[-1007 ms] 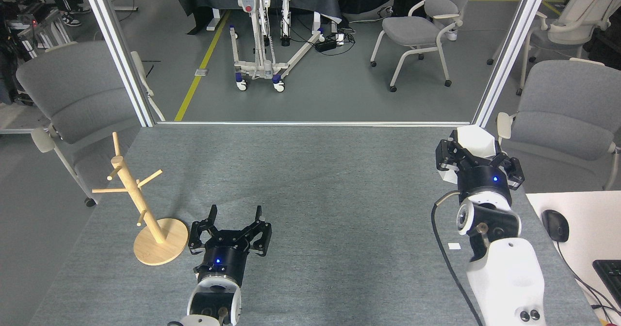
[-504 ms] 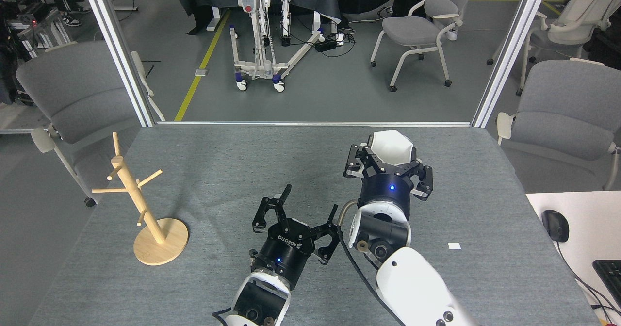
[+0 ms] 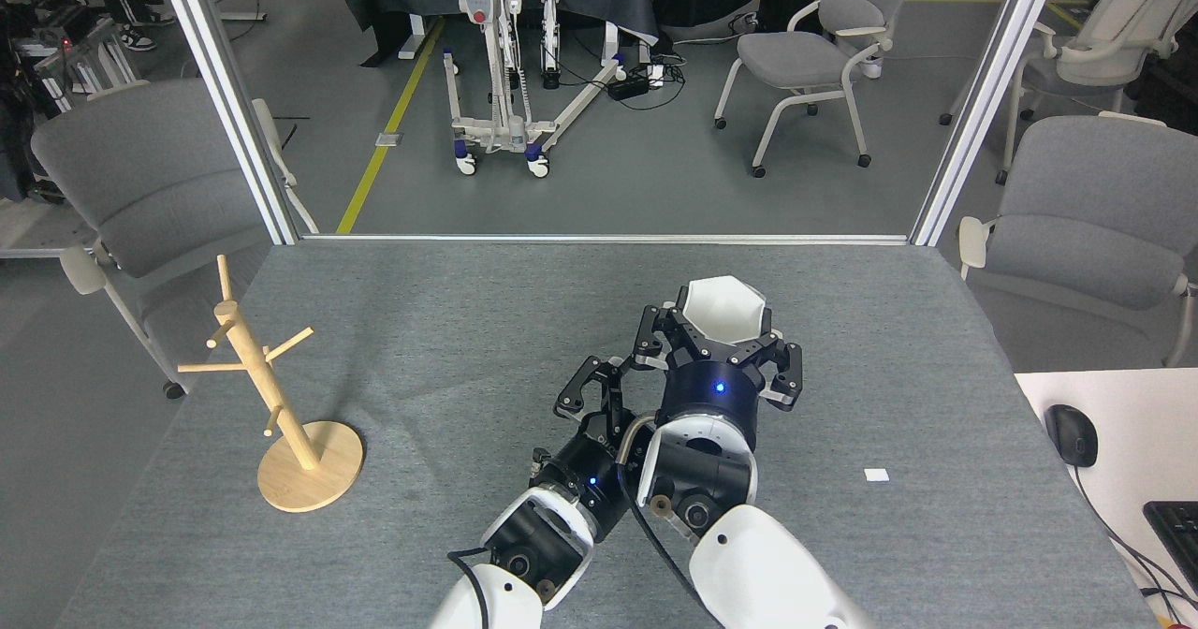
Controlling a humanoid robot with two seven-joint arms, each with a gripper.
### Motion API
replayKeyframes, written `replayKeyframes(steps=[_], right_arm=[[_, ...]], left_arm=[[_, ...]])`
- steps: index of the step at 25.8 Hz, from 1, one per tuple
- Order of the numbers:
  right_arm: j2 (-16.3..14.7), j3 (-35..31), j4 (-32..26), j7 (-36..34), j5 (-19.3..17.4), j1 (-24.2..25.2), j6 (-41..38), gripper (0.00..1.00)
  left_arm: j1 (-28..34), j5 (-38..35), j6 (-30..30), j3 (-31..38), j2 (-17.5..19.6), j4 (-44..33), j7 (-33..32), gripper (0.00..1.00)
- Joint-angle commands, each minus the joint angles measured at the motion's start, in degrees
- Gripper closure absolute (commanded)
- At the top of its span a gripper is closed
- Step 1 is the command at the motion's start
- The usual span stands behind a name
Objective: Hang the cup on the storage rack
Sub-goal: 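Grasp the white cup with the left gripper beside the right gripper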
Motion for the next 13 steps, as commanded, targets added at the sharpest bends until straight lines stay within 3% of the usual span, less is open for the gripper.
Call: replayKeyframes(steps=[1, 13], right_arm=[[0.1, 0.54, 0.27, 0.06, -0.01, 0.07, 0.0, 0.42], [0.19, 2.91, 1.24, 0.06, -0.19, 0.07, 0.0, 0.42]], left_arm=[[-2.66, 0.32, -0.26, 0.09, -0.18, 4.46, -0.55, 0.01], [-9.69, 9.99, -0.96, 0.7, -0.44, 13.96, -0.9, 0.01]])
